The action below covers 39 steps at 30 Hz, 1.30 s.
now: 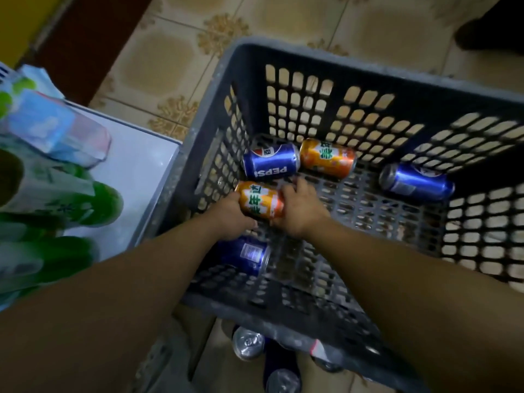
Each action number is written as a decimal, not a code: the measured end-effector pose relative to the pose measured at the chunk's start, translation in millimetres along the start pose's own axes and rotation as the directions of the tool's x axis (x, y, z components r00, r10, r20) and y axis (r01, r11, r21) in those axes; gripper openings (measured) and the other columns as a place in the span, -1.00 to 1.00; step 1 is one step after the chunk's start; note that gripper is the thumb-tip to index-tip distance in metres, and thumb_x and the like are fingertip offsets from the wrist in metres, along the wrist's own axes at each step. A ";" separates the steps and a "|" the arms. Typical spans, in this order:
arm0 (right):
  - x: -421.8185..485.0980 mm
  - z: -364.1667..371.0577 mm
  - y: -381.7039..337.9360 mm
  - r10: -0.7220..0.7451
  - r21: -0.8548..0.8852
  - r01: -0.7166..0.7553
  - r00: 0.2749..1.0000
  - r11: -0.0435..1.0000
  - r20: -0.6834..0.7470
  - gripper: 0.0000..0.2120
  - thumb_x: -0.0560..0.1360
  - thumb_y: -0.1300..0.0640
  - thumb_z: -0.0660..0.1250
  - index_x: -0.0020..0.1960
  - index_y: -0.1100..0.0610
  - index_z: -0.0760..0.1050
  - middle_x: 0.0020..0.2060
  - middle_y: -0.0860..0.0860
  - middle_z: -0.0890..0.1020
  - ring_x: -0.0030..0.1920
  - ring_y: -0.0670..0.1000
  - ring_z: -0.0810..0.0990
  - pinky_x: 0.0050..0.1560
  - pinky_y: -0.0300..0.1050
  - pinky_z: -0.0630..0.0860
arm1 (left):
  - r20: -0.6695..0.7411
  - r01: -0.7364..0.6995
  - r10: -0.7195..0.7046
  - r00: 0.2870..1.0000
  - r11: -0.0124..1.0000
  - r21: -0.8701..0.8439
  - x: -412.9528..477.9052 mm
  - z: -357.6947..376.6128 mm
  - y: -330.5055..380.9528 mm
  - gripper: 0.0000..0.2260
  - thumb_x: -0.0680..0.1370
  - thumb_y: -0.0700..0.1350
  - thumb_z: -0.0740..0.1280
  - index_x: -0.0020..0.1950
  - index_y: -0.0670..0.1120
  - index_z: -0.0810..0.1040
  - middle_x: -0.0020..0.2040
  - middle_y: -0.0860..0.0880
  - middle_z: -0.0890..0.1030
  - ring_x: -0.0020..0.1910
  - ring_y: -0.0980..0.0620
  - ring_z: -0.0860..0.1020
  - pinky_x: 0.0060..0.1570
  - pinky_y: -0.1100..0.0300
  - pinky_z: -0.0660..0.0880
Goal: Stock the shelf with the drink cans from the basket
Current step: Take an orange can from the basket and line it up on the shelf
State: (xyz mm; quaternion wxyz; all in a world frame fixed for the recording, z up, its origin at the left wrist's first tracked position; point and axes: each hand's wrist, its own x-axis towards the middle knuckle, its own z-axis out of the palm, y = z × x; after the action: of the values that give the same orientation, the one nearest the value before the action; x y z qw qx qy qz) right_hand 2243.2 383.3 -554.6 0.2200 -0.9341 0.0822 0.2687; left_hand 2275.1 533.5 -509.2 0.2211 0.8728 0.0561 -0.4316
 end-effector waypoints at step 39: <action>-571.7 -232.1 -341.2 -0.676 0.118 0.723 0.682 0.681 -0.279 -0.37 0.49 -0.17 0.37 0.45 0.01 0.24 0.29 -0.05 0.44 0.33 0.03 0.42 0.18 -0.09 0.41 | -0.839 -0.699 0.189 0.510 0.659 -0.277 -699.8 -199.2 -96.9 -0.49 0.40 -0.28 0.49 0.22 0.06 0.37 0.08 -0.06 0.50 0.00 -0.07 0.57 -0.02 -0.05 0.59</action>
State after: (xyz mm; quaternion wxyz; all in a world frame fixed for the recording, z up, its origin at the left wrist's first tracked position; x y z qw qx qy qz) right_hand 1962.6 601.3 54.5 0.3974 -0.8866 -0.2309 0.0516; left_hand 1957.6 771.9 108.1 0.5447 0.8335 0.0316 0.0872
